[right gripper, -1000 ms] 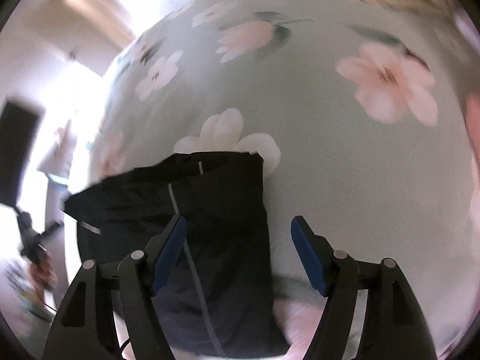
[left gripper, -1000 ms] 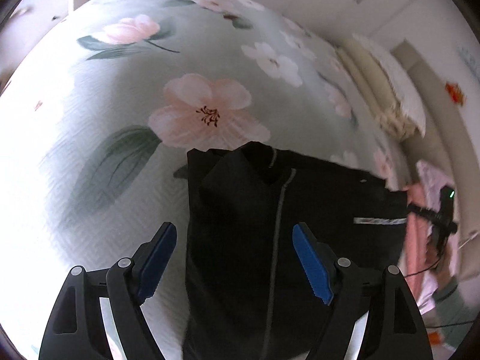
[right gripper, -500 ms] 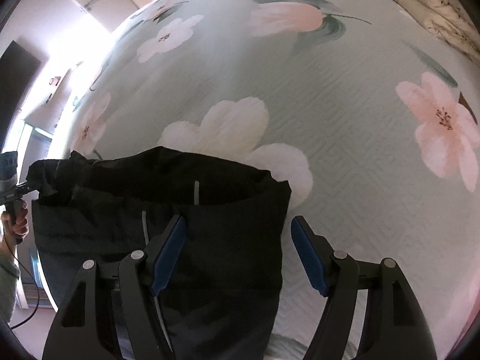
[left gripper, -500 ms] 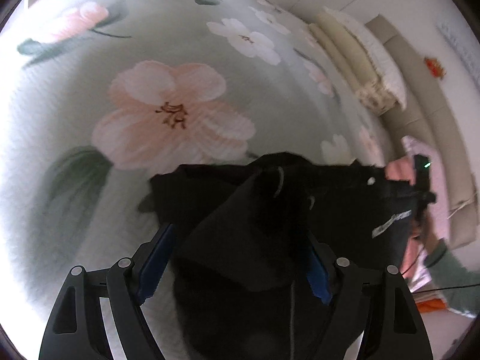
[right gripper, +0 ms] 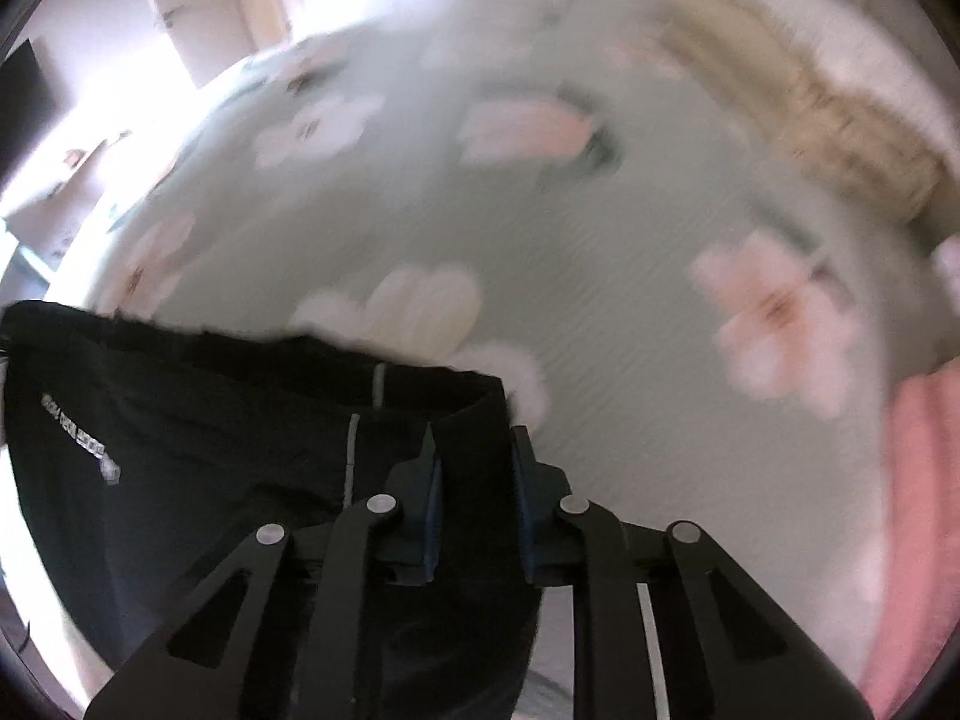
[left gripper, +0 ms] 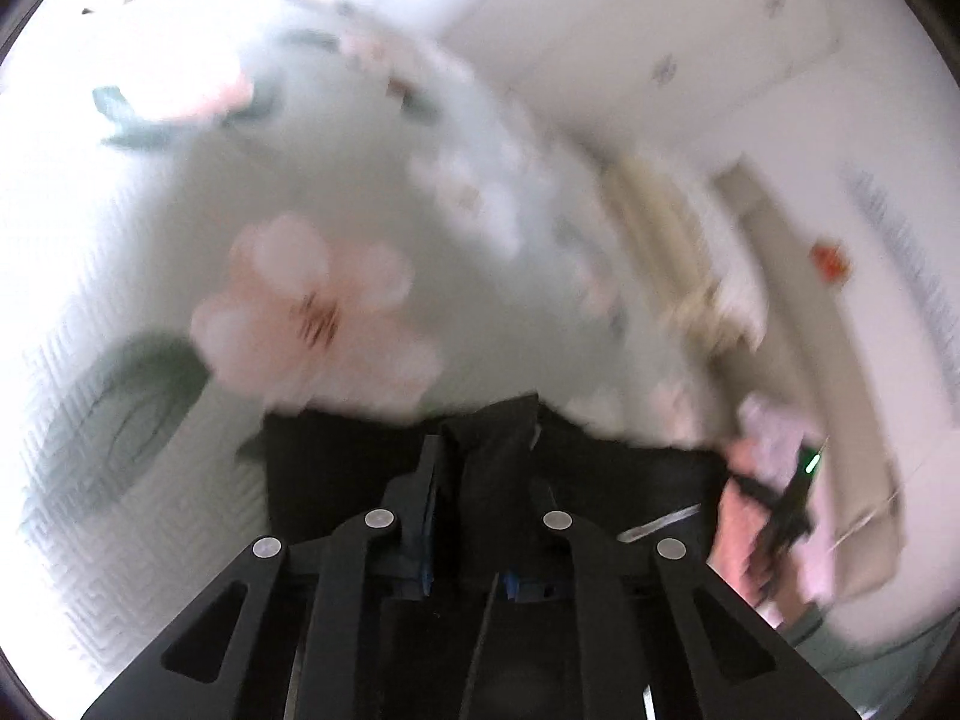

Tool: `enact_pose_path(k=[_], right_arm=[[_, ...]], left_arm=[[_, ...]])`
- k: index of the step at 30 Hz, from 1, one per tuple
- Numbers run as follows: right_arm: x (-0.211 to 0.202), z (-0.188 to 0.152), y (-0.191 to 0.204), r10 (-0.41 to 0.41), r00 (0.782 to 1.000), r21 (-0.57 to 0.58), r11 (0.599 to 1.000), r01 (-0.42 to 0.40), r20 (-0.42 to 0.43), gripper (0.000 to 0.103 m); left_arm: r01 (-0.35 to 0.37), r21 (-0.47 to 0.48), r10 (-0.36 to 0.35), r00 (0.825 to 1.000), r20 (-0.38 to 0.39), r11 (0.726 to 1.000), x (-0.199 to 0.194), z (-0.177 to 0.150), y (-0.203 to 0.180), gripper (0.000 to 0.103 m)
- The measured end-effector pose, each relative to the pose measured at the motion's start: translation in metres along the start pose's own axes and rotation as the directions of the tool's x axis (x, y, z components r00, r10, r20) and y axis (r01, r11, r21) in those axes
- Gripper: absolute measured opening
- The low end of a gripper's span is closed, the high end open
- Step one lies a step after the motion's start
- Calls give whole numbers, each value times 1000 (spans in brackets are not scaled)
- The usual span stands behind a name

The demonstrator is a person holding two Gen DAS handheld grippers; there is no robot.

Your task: Fold large clothes

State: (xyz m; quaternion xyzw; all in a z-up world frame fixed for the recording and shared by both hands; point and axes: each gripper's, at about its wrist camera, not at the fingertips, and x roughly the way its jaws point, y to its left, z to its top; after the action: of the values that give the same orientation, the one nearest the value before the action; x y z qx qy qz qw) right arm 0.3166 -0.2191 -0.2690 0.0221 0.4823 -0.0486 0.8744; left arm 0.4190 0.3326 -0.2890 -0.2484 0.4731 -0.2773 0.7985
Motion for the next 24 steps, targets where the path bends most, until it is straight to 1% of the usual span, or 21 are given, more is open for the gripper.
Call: enact_pose_path(k=[1,2,3,4,5,6,7,8,9,10,11,12,13,14,15,17,19,21,23,24], right_arm=[[-9,10,-2,-6,1000,12,1000,6,29,18],[-16,22,-4,-13,998,19,1000,12,54,16],[-17,33,-4,-38,996,18,999,36,75,12],[-14,43,-2,-91,991,6,996,91,93,9],[-6,50,0,-133,986,-4,991,134,101,6],[13,58,0,-128,989,-12,992,129,71,6],[28,61,-1,-100,995,-6,995,100,30,6],[50,61,-2,-59,998,14,998,59,-37,6],[64,58,0,-22,996,19,1000,24,-81,6],[69,53,4,3,995,9,1000,-2,-101,6],[71,47,10,19,994,-9,1000,-20,-111,7],[68,38,17,29,993,-33,999,-33,-112,10],[65,33,20,37,993,-40,998,-42,-115,25],[63,26,20,56,991,-36,998,-61,-120,35],[61,20,19,69,991,-30,997,-73,-119,50],[57,15,14,90,989,-12,996,-92,-115,50],[56,11,2,151,982,46,988,-147,-116,51],[64,10,-11,229,965,116,970,-215,-126,53],[81,7,-19,281,947,176,951,-253,-154,54],[90,7,-21,293,941,198,945,-259,-169,54]], left_arm=[[7,4,-7,1000,22,1000,-5,7,-5,16],[-3,9,2,999,34,1000,-4,17,-9,16],[-34,15,33,999,33,999,2,23,-9,16],[-74,12,74,997,19,997,13,28,-5,16],[-96,-3,96,995,-3,995,25,30,1,16],[-118,-8,117,993,-30,993,41,30,11,16],[-160,0,160,986,-57,987,57,27,20,16],[-201,0,201,975,-93,980,76,22,30,16],[-226,-6,223,967,-126,974,92,16,41,16],[-237,-35,229,961,-157,971,107,8,54,17],[-227,-68,214,963,-167,971,113,3,63,18],[-200,-120,180,970,-164,972,116,-1,74,20],[-167,-162,143,979,-149,973,114,-2,82,20],[-138,-187,115,985,-130,973,110,-2,86,21],[-127,-191,105,987,-122,973,108,-2,87,21],[-126,-172,105,986,-127,977,102,-2,86,22],[-135,-149,114,984,-139,980,101,-2,83,22],[-140,-141,119,982,-145,980,101,2,82,22],[-144,-139,123,981,-149,980,103,2,82,22],[-145,-141,123,981,-148,979,103,1,80,22]])
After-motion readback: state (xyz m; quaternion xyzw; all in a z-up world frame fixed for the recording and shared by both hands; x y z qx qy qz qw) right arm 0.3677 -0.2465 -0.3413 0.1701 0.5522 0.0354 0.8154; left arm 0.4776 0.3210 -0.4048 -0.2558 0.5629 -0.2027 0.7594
